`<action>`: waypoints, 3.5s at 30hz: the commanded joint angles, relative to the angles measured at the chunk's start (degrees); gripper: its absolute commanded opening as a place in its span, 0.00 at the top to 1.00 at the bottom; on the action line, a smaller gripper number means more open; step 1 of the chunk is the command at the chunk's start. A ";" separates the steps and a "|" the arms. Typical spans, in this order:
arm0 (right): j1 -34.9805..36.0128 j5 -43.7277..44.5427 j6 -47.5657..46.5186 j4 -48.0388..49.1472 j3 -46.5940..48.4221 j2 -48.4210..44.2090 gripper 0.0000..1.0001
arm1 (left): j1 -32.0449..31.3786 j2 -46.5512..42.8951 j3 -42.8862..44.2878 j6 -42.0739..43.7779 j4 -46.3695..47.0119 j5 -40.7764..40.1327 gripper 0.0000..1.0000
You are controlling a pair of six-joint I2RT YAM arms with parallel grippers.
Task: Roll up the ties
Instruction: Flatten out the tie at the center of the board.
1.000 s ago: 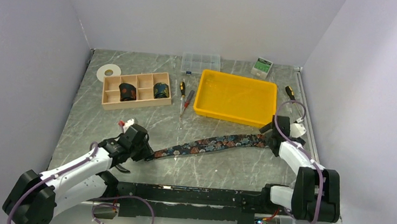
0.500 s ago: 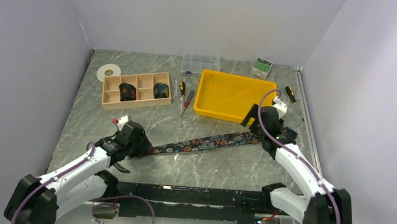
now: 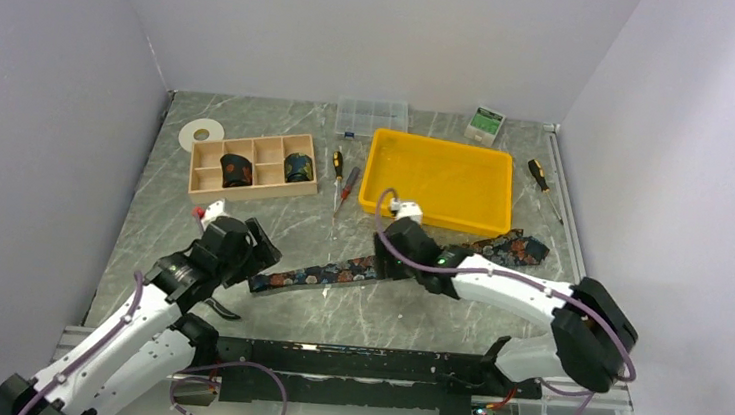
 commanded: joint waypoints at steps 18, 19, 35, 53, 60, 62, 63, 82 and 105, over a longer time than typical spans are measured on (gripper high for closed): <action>15.00 7.86 -11.86 -0.80 14.83 19.84 0.45 | 0.17 -7.56 4.42 -3.11 -12.46 -2.74 0.15; 15.05 8.02 -11.76 -0.74 14.74 20.12 0.47 | 0.17 -7.55 4.24 -3.10 -12.32 -2.61 0.14; 15.19 6.62 -10.73 -0.45 13.06 22.01 0.80 | 0.17 -7.69 3.37 -2.89 -11.55 -1.43 0.14; 15.17 7.53 -15.36 -3.11 18.11 18.46 1.00 | 0.17 -9.40 3.65 -3.24 -12.23 -2.07 0.14; 15.15 7.39 -16.41 -3.34 19.73 18.59 1.00 | 0.17 -9.14 3.49 -3.15 -12.18 -2.01 0.14; 15.11 7.67 -16.83 -3.29 20.18 18.48 1.00 | 0.19 -9.06 3.46 -3.11 -12.05 -2.09 0.14; 15.09 7.75 -17.06 -3.32 20.43 18.49 1.00 | 0.17 -8.93 3.51 -3.02 -12.03 -2.13 0.14; 12.27 3.28 -18.54 1.37 17.64 23.89 1.00 | 0.19 -6.36 2.42 -3.19 -10.29 -1.72 0.14; 1.66 0.69 -7.93 8.58 6.06 5.06 0.42 | 0.17 -1.50 0.99 0.94 2.69 7.23 0.20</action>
